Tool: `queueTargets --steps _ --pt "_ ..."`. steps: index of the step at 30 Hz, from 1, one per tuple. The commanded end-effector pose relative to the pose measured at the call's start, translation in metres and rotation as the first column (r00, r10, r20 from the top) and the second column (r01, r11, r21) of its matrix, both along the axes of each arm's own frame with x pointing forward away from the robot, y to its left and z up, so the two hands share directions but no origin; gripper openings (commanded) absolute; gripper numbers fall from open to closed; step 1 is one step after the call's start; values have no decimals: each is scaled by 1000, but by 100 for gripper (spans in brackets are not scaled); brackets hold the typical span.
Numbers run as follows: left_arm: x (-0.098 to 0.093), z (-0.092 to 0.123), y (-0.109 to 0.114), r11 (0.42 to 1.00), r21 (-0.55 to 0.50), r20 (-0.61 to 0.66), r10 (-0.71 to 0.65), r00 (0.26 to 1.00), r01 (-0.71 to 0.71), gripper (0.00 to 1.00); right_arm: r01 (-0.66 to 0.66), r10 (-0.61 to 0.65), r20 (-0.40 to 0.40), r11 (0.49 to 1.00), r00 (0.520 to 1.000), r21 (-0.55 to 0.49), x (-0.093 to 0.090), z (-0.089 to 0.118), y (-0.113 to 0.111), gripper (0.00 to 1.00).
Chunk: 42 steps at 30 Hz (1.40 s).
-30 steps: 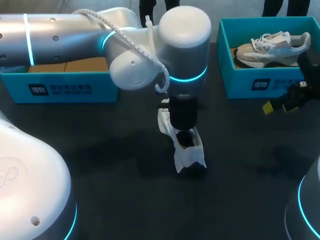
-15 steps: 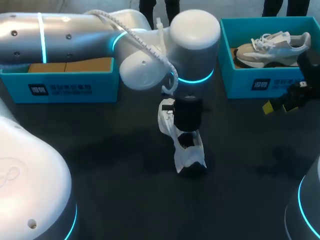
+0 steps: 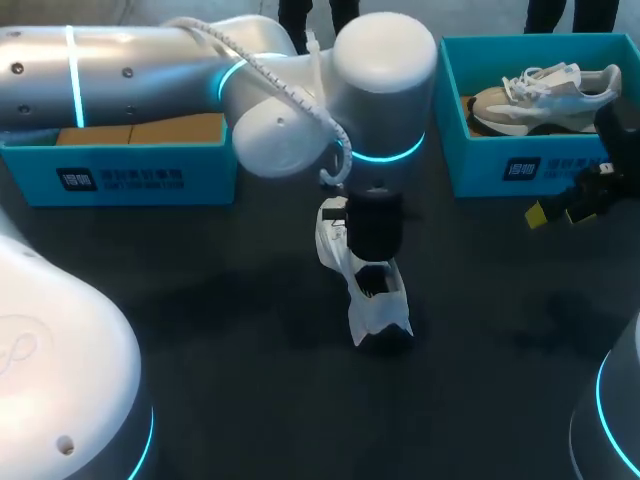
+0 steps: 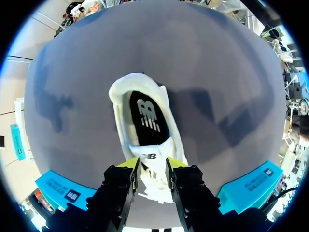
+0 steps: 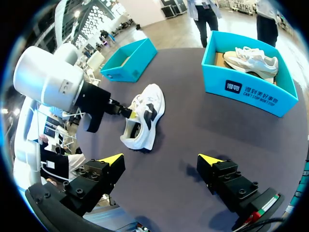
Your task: Take the shoe out of the shoebox, open the shoe tongue, remove and reinsert the insole, then place the shoe into the shoebox
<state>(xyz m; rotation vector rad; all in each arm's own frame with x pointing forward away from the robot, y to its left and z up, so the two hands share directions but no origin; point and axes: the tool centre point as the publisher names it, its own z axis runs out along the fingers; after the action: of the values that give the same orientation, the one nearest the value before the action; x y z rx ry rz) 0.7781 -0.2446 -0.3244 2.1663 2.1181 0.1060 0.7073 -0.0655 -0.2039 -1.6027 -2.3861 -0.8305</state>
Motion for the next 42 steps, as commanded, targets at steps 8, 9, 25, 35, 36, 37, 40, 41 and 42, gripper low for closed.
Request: queueTargets --steps 8,9,25,35,36,37,40,41,42 --pt "-6 -8 1 999 17 -19 33 999 -32 33 1 -1 1 1000 1000 -1 -1 0 0 100" --pt "-6 -5 2 998 8 -21 55 998 -54 33 1 -1 1 1000 1000 -1 -1 0 0 100" --pt "-6 23 19 862 -39 -71 502 862 -505 49 1 -1 1 1000 1000 -1 -1 0 0 100" --pt "-9 27 21 829 -57 -130 546 827 -557 100 1 -1 1 1000 1000 -1 -1 0 0 100" --pt "-9 27 21 829 -57 -130 546 827 -557 100 1 -1 1 1000 1000 -1 -1 0 0 100" --pt "-9 27 21 829 -57 -130 546 827 -557 100 1 -1 1 1000 1000 -1 -1 0 0 100" --pt "-9 27 21 829 -57 -130 546 827 -557 100 1 -1 1 1000 1000 -1 -1 0 0 100" --pt "-9 27 21 829 -57 -130 546 827 -557 100 1 -1 1 1000 1000 -1 -1 0 0 100" --pt "-9 27 21 829 -57 -130 546 827 -557 100 1 -1 1 1000 1000 -1 -1 0 0 100"
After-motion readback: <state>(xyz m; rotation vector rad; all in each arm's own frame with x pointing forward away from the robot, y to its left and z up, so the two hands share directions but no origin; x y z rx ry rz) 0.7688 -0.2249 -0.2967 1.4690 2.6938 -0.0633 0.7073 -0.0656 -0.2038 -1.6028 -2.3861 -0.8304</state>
